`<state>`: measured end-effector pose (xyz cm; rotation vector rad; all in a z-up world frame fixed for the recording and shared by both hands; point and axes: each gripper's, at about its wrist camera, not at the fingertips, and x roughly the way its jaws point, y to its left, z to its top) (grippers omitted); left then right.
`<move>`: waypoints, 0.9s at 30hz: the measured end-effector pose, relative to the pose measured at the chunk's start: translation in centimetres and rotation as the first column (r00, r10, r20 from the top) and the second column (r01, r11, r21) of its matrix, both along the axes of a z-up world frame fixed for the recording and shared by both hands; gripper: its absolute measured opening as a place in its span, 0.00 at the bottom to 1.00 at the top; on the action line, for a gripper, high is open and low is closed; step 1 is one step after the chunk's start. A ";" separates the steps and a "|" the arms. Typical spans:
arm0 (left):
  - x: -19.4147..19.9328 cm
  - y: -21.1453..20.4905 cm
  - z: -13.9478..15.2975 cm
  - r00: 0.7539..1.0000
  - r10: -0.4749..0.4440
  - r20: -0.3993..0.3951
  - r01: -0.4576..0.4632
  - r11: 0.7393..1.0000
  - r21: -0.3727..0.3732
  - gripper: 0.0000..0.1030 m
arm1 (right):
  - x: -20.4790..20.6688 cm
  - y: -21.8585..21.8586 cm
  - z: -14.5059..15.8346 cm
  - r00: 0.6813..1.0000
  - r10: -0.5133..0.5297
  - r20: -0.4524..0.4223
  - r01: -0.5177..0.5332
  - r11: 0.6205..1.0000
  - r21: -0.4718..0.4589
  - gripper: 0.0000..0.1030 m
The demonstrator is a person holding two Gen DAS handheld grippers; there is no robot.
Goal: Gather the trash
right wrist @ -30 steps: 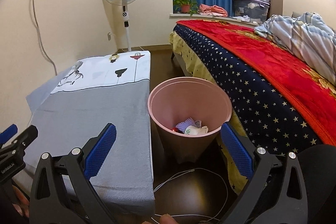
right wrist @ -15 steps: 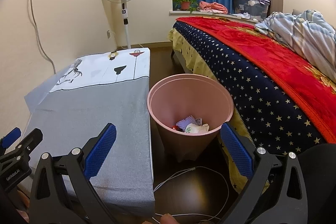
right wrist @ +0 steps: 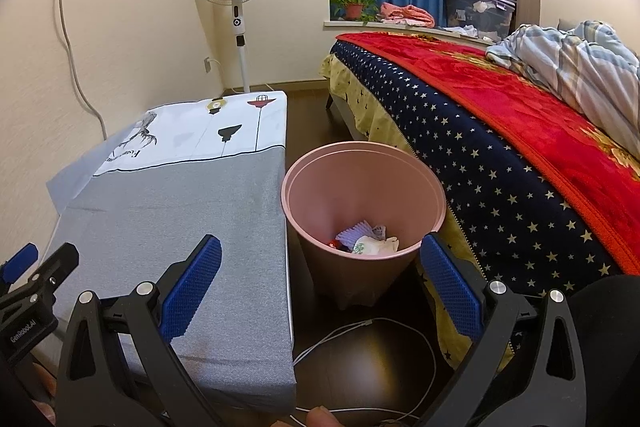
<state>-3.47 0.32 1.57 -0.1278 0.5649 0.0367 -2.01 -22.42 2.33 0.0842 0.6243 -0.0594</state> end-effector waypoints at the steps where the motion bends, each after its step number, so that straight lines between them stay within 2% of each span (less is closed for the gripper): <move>1: 0.0 0.0 0.0 1.000 0.001 0.002 -0.001 1.000 0.000 0.92 | 0.0 0.0 0.0 1.000 0.000 0.000 0.000 1.000 0.001 0.95; 27: -0.1 -0.1 0.0 1.000 -0.010 0.003 0.010 1.000 -0.001 0.92 | 0.0 0.0 0.0 1.000 0.001 0.000 -0.001 1.000 -0.002 0.95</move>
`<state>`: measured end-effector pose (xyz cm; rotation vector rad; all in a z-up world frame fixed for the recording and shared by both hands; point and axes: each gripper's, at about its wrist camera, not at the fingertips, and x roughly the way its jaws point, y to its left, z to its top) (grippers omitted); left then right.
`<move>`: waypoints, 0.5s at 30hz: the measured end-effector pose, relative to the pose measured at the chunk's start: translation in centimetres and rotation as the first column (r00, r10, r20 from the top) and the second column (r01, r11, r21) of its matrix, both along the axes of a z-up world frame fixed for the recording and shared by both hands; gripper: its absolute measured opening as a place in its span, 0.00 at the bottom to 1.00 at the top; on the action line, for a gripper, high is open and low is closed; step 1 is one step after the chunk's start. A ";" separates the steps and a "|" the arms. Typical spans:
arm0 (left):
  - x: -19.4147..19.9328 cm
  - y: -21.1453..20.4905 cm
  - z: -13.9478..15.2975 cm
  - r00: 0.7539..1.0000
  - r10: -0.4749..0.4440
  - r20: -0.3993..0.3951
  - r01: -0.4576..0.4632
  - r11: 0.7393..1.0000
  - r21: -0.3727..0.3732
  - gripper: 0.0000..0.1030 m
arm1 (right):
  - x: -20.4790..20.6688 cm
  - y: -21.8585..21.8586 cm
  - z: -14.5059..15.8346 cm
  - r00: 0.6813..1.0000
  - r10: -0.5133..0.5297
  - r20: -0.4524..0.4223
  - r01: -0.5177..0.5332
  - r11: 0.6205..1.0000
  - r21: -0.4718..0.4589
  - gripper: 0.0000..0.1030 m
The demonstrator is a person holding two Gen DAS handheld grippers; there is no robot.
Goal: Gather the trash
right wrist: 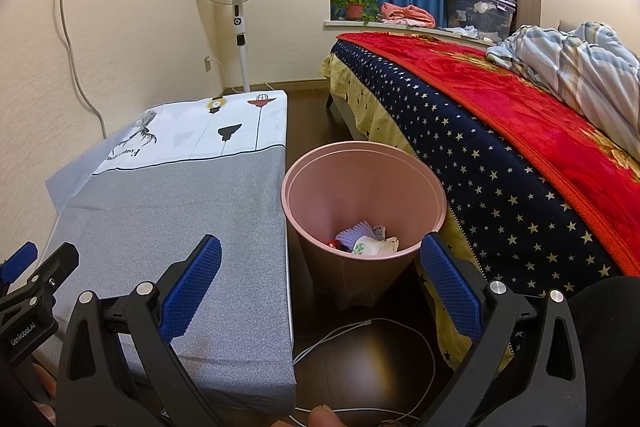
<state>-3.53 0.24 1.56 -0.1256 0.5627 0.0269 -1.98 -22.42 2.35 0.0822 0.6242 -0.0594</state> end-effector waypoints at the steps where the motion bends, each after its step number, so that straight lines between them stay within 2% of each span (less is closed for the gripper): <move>1: 0.0 0.0 0.0 1.000 0.001 0.000 -0.001 1.000 -0.001 0.92 | 0.0 0.0 0.0 1.000 0.000 0.000 0.000 1.000 0.000 0.95; 15: 0.1 -0.1 -0.2 1.000 0.003 -0.003 -0.003 1.000 -0.003 0.92 | 0.0 0.0 -0.1 1.000 0.001 0.000 -0.001 1.000 -0.002 0.95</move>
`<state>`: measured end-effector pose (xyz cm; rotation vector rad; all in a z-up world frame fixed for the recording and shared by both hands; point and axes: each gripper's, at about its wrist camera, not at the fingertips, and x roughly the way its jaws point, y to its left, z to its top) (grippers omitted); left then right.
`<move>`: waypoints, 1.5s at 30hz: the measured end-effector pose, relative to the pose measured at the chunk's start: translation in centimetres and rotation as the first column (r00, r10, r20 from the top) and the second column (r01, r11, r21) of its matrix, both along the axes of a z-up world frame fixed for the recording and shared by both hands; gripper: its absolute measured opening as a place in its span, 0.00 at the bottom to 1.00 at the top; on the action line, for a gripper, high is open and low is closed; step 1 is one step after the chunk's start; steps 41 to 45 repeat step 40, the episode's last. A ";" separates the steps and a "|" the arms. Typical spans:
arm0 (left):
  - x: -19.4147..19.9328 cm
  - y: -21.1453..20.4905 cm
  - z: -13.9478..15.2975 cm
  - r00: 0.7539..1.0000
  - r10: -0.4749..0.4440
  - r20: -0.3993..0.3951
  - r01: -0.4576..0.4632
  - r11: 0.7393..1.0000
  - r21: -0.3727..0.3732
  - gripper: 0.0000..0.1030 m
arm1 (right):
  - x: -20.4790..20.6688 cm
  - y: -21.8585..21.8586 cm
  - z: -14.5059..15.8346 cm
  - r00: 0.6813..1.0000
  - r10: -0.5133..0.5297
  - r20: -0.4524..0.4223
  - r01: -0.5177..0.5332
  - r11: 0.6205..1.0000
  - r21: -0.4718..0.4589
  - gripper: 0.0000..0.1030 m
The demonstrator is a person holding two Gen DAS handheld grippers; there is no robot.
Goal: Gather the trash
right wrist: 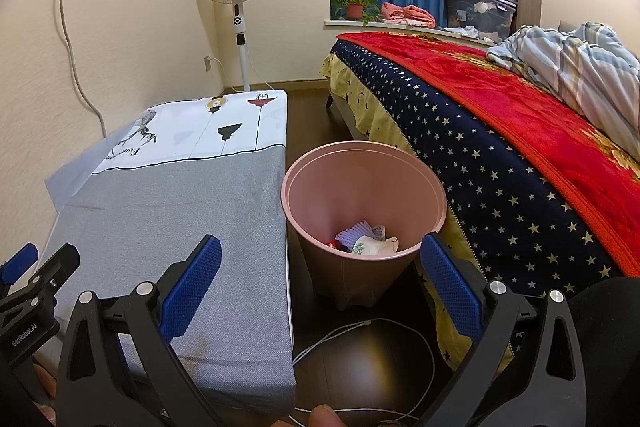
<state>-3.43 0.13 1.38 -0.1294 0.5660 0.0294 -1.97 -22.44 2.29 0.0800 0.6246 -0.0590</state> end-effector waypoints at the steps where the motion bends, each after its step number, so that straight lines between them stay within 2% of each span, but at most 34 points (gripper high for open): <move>1: 0.1 0.0 -0.1 1.000 -0.001 -0.001 0.001 1.000 0.000 0.92 | 0.0 0.0 0.0 1.000 0.000 0.000 0.000 1.000 0.000 0.95; 45: 0.0 -0.6 -0.5 1.000 -0.023 -0.015 0.023 1.000 -0.003 0.92 | 0.1 -0.3 0.0 1.000 0.002 0.001 -0.002 1.000 -0.002 0.95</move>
